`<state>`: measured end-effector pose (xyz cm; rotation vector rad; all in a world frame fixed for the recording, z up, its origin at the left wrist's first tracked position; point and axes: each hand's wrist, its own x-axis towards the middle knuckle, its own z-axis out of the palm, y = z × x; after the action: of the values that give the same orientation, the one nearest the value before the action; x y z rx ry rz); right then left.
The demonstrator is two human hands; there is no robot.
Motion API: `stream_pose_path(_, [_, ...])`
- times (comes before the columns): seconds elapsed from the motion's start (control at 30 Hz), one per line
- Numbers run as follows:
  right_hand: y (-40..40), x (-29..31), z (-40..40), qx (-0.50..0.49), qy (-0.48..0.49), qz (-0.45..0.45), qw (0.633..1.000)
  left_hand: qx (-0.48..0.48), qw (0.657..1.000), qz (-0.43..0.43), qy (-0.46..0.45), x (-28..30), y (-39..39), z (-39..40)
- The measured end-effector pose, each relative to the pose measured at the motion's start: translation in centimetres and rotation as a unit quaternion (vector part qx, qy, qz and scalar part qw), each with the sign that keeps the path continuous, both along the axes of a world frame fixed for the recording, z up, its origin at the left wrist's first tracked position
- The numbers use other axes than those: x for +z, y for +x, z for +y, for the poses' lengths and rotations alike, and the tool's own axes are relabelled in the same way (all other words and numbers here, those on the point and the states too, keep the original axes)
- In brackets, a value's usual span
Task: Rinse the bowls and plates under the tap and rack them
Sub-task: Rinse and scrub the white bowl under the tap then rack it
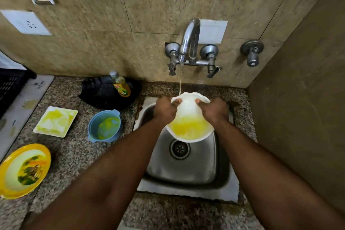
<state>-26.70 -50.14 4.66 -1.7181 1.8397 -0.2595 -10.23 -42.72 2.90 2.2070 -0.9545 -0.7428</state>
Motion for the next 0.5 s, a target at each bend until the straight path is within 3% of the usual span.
stream_pose_path(0.13, [-0.7,-0.6,0.7,-0.018,0.007,-0.002,1.0,-0.034,0.995,0.083,-0.042,-0.2,0.6,0.7])
stream_pose_path(0.27, [-0.1,0.1,1.0,0.014,-0.002,0.006,1.0,-0.015,0.996,0.052,-0.074,-0.2,0.6,1.1])
stream_pose_path(0.4, [1.2,2.0,0.4,0.125,-0.09,0.109,0.982,0.02,0.991,0.075,-0.105,0.4,0.6,0.4])
stream_pose_path(0.5, [2.4,3.0,-0.1,0.2,-0.147,0.155,0.956,-0.01,0.993,0.035,-0.109,0.5,1.6,-0.1])
